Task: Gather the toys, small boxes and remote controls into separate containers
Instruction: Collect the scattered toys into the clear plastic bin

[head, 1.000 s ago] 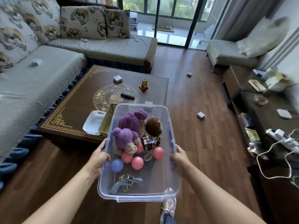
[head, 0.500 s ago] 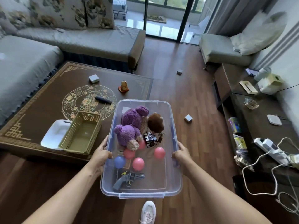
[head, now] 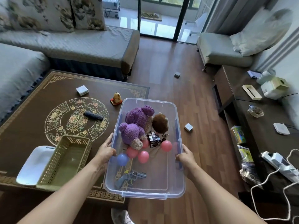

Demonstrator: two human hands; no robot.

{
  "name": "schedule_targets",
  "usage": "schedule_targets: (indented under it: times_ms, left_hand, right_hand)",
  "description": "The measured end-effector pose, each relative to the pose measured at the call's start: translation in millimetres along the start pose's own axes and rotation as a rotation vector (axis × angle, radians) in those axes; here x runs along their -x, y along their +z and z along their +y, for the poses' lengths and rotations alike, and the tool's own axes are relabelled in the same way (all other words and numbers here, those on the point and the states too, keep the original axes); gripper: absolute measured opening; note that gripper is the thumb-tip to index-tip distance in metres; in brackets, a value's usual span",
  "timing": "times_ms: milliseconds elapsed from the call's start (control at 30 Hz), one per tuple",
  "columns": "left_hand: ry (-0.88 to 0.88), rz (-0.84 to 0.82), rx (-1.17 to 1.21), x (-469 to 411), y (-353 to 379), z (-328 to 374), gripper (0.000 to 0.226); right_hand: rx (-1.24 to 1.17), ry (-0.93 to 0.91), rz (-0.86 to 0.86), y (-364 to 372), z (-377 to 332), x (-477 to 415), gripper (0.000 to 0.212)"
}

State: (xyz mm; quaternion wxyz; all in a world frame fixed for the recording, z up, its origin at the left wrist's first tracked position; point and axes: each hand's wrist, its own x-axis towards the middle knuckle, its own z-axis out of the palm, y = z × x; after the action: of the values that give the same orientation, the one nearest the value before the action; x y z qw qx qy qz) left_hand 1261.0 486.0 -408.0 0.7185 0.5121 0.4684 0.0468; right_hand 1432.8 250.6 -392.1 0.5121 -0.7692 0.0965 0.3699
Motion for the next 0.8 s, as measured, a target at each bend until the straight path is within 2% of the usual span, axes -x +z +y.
schedule_targets:
  times_ms: [167, 433, 667, 800]
  left_hand:
    - [-0.03, -0.02, -0.038, -59.0, -1.3, 44.7, 0.091]
    - [-0.057, 0.037, -0.046, -155.9, 19.0, 88.6, 0.09]
    - [-0.1, 0.085, -0.012, -289.2, 42.1, 118.8, 0.093]
    - [-0.068, 0.074, -0.039, -371.9, 47.6, 122.0, 0.097]
  right_hand:
    - [-0.026, 0.007, 0.023, 27.4, -34.3, -56.1, 0.076]
    - [-0.022, 0.053, -0.007, 51.2, -85.1, -156.4, 0.074]
    - [0.008, 0.084, -0.084, 70.4, -154.2, -282.2, 0.076]
    - [0.009, 0.082, -0.09, 82.4, -186.2, -354.0, 0.076]
